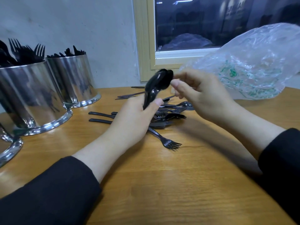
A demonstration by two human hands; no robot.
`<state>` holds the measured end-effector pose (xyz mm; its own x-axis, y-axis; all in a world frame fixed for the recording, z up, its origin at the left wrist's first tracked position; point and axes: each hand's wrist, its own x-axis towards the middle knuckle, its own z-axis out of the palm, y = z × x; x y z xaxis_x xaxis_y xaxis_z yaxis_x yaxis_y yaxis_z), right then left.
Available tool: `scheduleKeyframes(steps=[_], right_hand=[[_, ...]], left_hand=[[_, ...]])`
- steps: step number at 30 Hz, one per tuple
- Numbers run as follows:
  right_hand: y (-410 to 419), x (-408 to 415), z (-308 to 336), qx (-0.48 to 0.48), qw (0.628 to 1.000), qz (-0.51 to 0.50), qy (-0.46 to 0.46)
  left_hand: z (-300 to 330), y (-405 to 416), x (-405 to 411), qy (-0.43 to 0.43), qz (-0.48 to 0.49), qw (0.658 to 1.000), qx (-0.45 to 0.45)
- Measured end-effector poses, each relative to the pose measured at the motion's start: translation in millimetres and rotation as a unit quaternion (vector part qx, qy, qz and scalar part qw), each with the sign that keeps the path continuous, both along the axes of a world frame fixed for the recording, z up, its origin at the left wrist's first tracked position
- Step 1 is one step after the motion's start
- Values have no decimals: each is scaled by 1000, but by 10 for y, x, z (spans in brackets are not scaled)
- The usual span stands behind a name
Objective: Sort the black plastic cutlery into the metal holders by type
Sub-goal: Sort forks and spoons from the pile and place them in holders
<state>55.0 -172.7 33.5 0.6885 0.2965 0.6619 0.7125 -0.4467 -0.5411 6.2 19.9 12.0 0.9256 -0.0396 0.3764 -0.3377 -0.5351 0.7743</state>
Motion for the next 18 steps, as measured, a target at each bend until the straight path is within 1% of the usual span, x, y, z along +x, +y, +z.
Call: scheduleKeyframes(steps=[1,2,4,5,7,10,12,15,18], right_hand=[[-27,34,-22,-36,999,-18,20],[-69,76,-56,-95,994,-42,41],[-152,130,-123,-230,968,-68,79],[-183,147,-154,-278,954,-65,94],[-210,174,-198,-316,940,-63,109],[-184,216,-241,-317,940,-99,75],[-164,230,-250,-295,944,-135,54],[-184,200,-155,-214,959,-188,9],[-193,115,6,-135,967,-208,-60]], left_hand=[[-1,19,17,1,12,1000,-28],[-2,41,37,3,19,998,-61],[-3,84,65,12,23,994,-102],[-2,97,71,17,27,993,-110],[-7,117,78,26,35,992,-117],[-19,117,80,34,29,993,-113],[-19,110,72,32,28,993,-113],[17,111,59,9,43,992,-117],[59,115,64,-38,73,989,-122]])
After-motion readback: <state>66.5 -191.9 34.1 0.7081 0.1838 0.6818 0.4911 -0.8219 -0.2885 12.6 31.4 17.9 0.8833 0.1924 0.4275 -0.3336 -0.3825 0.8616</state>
